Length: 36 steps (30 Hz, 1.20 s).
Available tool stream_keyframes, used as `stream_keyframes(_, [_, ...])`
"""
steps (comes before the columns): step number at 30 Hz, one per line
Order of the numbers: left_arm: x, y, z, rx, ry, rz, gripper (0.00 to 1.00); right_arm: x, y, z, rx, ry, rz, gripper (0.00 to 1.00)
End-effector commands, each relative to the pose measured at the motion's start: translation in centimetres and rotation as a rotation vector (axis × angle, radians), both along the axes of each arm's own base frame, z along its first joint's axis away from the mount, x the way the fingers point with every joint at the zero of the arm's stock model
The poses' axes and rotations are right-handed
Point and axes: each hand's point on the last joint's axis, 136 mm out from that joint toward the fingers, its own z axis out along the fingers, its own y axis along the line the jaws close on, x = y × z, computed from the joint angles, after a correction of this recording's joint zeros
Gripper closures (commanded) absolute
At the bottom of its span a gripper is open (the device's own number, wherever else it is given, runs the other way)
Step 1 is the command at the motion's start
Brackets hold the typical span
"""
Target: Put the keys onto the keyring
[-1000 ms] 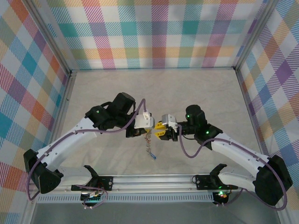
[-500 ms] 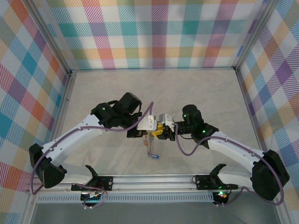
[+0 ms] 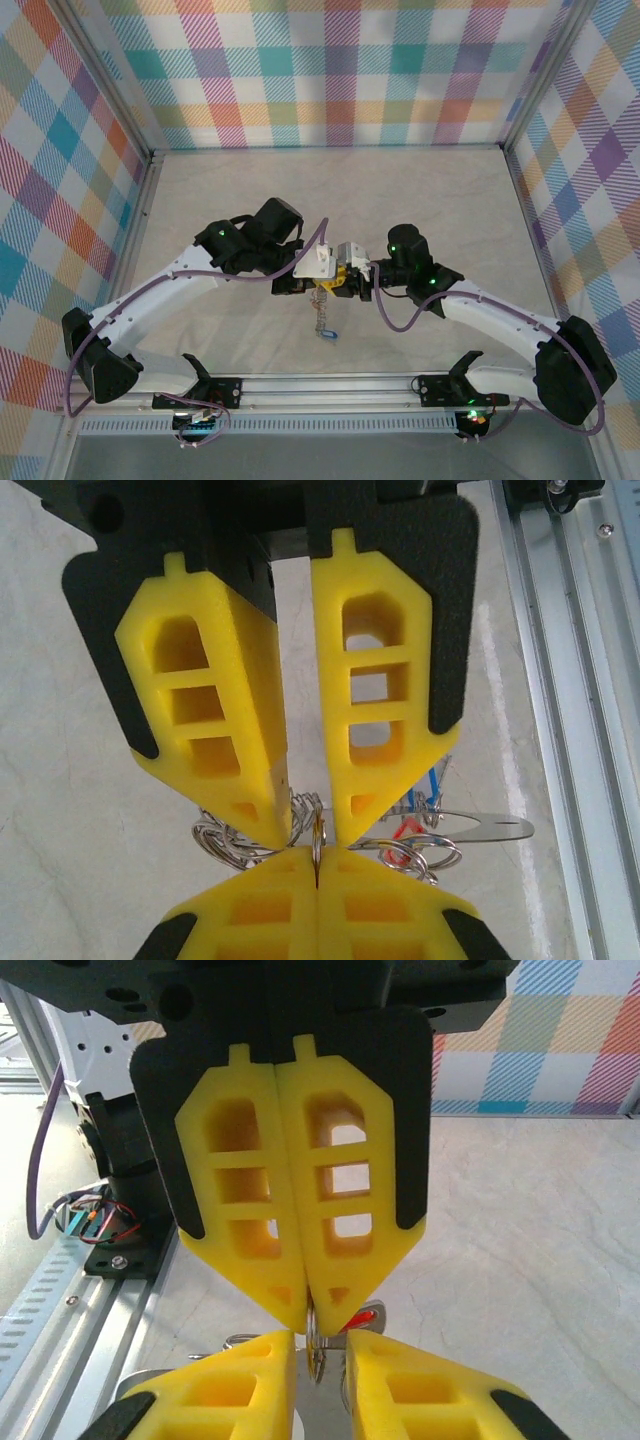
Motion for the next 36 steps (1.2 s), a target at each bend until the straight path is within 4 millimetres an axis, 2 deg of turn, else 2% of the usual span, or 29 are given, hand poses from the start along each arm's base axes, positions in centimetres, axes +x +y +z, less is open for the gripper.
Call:
stream_keyframes(1, [0.0,-0.7,1.9,-0.072,-0.044,-0.004,1.00,0.0,0.3,0.1,0.002,0.003,-0.002,0.81])
stream_keyframes(2, [0.0,-0.6,2.0,-0.074,-0.045,-0.004,1.00,0.0,0.3,0.1,0.002,0.005,-0.001,0.85])
stream_keyframes(4, [0.0,-0.7,2.1,-0.083,-0.049,-0.001,1.00,-0.1,0.3,0.1,0.004,0.013,0.005,1.00])
stream_keyframes(6, [0.0,-0.8,2.3,-0.101,-0.048,0.001,1.00,-0.2,0.4,0.3,0.019,0.015,0.012,1.00])
stream_keyframes(7, [-0.1,-0.9,2.4,-0.117,-0.045,0.005,0.96,-0.2,0.4,0.5,0.039,0.008,0.004,1.00])
stream_keyframes(9, [-0.3,-0.9,2.8,-0.175,-0.028,0.009,0.81,0.2,0.3,1.2,0.087,-0.014,-0.034,1.00])
stream_keyframes(11, [-0.1,-0.7,3.2,-0.237,-0.017,0.030,0.74,0.4,0.2,1.8,0.120,-0.029,-0.051,1.00])
stream_keyframes(17, [-0.2,-0.1,2.0,-0.269,0.039,0.047,0.71,0.1,0.0,3.3,0.175,-0.047,-0.052,1.00])
stream_keyframes(21, [0.2,0.0,2.1,-0.326,0.043,0.079,0.70,-0.1,-0.2,3.5,0.183,-0.061,-0.048,1.00])
stream_keyframes(27, [0.1,-0.1,1.5,-0.334,0.073,0.086,0.73,-0.8,-0.4,3.6,0.192,-0.064,-0.020,1.00])
stream_keyframes(32, [0.2,0.0,2.0,-0.357,0.056,0.089,0.98,-0.9,-0.3,3.0,0.172,-0.056,-0.008,1.00])
stream_keyframes(36, [0.2,0.6,1.8,-0.308,0.039,0.090,1.00,-1.1,-0.4,1.7,0.091,-0.060,0.005,0.98])
